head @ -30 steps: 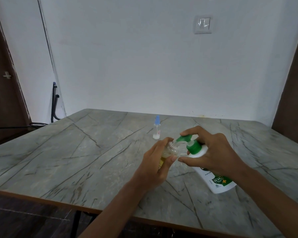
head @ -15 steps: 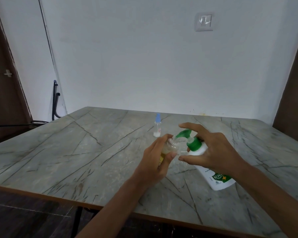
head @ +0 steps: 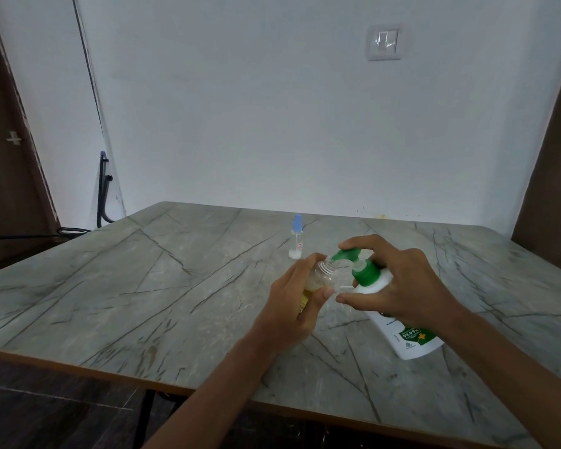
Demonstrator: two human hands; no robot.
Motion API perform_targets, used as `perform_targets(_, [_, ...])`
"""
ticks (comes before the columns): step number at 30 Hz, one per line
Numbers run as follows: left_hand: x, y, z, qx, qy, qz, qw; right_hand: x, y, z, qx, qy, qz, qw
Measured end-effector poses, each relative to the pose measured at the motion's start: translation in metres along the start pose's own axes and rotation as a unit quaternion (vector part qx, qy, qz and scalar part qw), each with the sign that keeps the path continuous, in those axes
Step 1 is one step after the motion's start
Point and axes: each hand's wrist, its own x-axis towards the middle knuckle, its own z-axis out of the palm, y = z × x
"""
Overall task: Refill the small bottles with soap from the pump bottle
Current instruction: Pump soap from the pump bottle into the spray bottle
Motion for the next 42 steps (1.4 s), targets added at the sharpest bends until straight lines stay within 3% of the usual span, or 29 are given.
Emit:
perform_targets(11, [-0.0019,0.0000,0.0001,0.002,-0.025,-0.002,1.000,-0.0003,-0.0050,-0.0011,0.030,0.025,-0.013,0.999])
perform_targets(21, [0.0001,0.0006,0.0001,0.003,0.002,-0.026,1.000,-0.0004,0.0004,0.0009,-0.030,-0.005,-0.017,0.999])
perform_targets(38, [-0.0019,-0.0036,-0.0003,0.017,-0.030,-0.006,0.999,0.0011,-0.0042,-0.0013,0.040,0.021,-0.005,0.999])
perform_targets(42, [-0.0007,-0.0036,-0.0014,0.019,-0.007,-0.012,1.000,0.0014,-0.0014,0.0001,0.019,0.001,-0.002,1.000])
